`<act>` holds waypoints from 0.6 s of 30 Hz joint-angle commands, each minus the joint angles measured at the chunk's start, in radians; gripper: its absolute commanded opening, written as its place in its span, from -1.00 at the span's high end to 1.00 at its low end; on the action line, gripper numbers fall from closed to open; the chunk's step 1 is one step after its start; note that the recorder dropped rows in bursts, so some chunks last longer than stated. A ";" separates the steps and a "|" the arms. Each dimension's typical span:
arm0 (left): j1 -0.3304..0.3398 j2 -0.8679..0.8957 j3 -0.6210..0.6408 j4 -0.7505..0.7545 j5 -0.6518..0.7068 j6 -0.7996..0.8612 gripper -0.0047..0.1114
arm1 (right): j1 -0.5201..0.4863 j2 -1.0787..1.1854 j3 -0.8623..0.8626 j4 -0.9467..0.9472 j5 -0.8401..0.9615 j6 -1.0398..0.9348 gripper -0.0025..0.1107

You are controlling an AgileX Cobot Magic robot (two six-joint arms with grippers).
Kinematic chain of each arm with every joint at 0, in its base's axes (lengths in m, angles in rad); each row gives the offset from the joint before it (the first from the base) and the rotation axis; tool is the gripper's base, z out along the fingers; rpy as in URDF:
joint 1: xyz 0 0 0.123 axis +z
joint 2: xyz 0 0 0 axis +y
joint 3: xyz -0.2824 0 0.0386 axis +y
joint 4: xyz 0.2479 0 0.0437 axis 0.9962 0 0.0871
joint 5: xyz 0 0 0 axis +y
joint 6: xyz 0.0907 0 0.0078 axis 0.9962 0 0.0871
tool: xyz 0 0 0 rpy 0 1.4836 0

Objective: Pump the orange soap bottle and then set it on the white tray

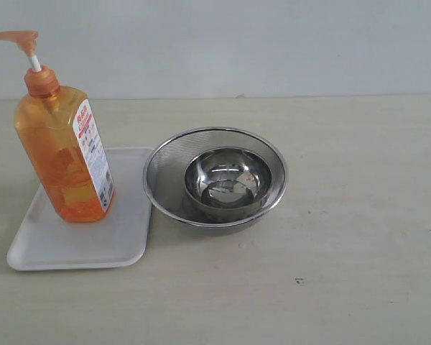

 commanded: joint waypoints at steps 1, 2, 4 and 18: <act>-0.002 -0.003 0.004 0.005 -0.044 0.087 0.81 | -0.002 -0.005 -0.001 -0.004 -0.013 -0.002 0.91; -0.002 -0.005 0.004 0.016 -0.044 0.087 0.81 | -0.002 -0.005 -0.001 -0.004 -0.013 -0.002 0.91; -0.002 -0.005 0.004 0.021 -0.036 0.087 0.81 | -0.002 -0.005 -0.001 -0.004 -0.013 -0.002 0.91; 0.192 -0.379 0.010 0.127 0.181 0.102 0.81 | -0.002 -0.005 -0.001 -0.004 -0.013 -0.006 0.91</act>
